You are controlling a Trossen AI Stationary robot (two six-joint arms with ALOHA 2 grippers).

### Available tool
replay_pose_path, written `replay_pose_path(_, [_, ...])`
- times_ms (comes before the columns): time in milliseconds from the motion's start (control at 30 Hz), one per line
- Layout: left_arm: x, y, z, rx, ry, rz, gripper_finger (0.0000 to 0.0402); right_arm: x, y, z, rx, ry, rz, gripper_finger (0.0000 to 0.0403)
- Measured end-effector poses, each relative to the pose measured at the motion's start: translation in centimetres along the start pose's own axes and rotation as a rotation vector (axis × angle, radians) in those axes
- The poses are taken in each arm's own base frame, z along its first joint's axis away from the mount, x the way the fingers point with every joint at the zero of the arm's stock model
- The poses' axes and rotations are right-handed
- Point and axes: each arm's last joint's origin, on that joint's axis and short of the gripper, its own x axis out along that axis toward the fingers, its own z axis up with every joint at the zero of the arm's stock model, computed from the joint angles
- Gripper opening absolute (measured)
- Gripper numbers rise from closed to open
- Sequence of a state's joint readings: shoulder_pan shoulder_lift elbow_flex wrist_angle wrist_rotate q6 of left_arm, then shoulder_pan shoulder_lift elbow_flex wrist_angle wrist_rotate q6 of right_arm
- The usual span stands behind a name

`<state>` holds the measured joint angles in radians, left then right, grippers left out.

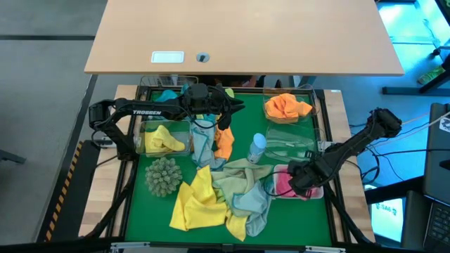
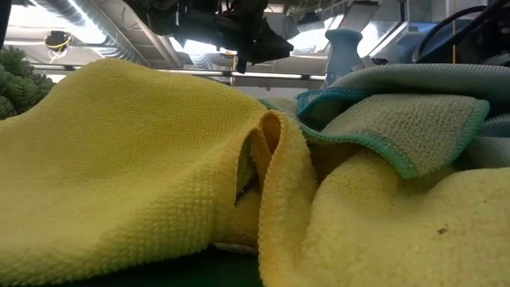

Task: Sort microfiber towel by color & place in baskets
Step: Put the pink microfiber towel into the white bin

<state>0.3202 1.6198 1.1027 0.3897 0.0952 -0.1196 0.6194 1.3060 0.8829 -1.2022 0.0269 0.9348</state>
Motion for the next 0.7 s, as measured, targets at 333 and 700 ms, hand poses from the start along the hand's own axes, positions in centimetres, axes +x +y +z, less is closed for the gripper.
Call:
replay_pose_path(333, [-0.3, -0.1, 0.4, 0.052, -0.006, -0.001, 0.009, -0.1, -1.1, 0.7, -0.03, 0.225, 0.153, 0.0213])
replay_pose_path(700, [-0.5, -0.3, 0.5, 0.052, 0.003, -0.074, 0.009, -3.5, -0.7, 1.0, -0.171, 0.218, 0.216, 0.0211])
